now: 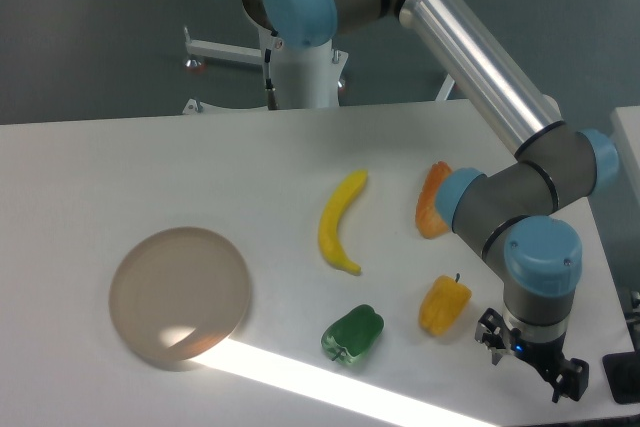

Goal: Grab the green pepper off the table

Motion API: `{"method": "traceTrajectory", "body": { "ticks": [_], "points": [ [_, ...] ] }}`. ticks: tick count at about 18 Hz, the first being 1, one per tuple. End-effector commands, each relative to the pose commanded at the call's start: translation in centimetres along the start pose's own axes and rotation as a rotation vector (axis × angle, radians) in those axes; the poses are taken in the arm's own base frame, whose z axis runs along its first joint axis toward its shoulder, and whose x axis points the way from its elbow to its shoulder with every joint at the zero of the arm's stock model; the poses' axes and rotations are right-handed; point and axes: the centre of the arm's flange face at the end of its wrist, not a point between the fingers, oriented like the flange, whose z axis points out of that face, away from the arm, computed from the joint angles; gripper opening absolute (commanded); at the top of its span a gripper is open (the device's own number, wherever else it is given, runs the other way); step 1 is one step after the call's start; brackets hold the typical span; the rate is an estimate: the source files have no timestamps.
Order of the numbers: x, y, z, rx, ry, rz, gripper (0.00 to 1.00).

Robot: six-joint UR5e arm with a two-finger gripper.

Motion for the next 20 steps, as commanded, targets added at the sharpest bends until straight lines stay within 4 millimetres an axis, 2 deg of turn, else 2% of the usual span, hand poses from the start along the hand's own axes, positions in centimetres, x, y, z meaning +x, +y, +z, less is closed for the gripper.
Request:
{"method": "traceTrajectory", "body": {
  "ticks": [2,5,7,10,12,16,18,20],
  "points": [
    [0.6,0.0,-0.8,0.005,0.012,-0.049,1.0],
    [2.5,-1.8,-2.8,0.152,0.108,-0.192,1.0],
    [3.7,-1.7,-4.3,0.261,0.2,-0.303,1.0],
    [5.2,-1.0,-6.2,0.276,0.247,-0.36,1.0],
    [7.2,-0.9,-6.7,0.273,0.297,-0.365,1.0],
    [10.4,0.0,-6.0,0.232,0.359,-0.375,1.0],
    [11.8,0.4,-4.6,0.213,0.384,-0.372,1.0],
    [12.4,0.2,-3.9,0.207,0.393,-0.366,1.0]
  ]
}}
